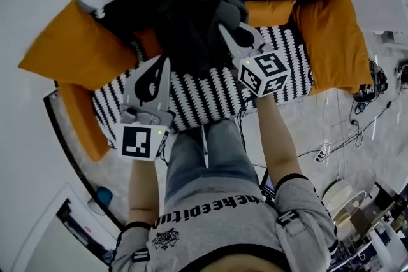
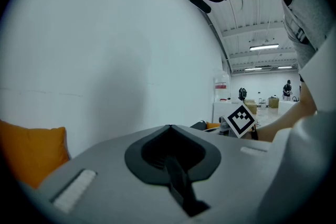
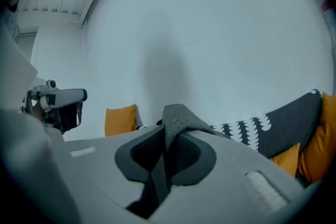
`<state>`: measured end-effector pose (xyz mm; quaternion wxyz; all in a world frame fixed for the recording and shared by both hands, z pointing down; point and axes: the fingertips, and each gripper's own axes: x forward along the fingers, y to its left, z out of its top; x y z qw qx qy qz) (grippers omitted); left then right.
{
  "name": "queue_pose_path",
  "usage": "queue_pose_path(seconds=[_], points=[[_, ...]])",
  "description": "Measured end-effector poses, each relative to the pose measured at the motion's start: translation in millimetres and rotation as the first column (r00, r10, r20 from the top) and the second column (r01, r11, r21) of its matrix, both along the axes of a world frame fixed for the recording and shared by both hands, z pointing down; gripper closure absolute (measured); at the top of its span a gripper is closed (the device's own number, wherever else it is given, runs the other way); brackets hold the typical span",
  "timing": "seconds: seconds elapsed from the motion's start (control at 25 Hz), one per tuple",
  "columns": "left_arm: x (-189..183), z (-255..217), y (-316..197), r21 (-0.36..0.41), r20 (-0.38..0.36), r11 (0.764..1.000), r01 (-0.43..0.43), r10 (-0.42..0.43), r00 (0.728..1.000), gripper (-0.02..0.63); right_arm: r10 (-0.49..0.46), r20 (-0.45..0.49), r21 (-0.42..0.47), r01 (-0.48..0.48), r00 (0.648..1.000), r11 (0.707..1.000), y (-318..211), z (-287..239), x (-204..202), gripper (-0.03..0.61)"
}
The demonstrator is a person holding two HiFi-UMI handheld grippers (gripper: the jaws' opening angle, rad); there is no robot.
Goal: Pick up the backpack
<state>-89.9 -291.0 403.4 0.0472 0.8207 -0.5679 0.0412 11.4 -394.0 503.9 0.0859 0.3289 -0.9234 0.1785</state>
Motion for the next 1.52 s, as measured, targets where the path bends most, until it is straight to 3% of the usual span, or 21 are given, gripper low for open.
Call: queue_pose_path(seconds=[0.24, 0.84, 1.16, 1.52], points=[[-15.7, -25.2, 21.4, 0.043, 0.017, 0.999, 0.001, -0.001, 1.000, 0.594, 0.046, 0.034, 0.044, -0.048, 0.998, 0.998, 26.7, -41.1, -3.5, 0.548], [-23.6, -87.6, 60.8, 0.154, 0.027, 0.986, -0.068, 0.064, 0.998, 0.594, 0.059, 0.010, 0.112, -0.060, 0.998, 0.992, 112.2, -102.4, -19.3, 0.546], [-0.9, -104.3, 65.7, 0.176, 0.008, 0.974, -0.142, 0.143, 0.990, 0.594, 0.203, 0.020, 0.152, -0.204, 0.979, 0.967, 122.3, -137.4, 30.3, 0.546], [46.2, -127.4, 68.2, 0.231, -0.004, 0.939, -0.254, 0.262, 0.965, 0.594, 0.335, 0.012, 0.228, -0.329, 0.942, 0.916, 150.8, -176.3, 90.0, 0.545]])
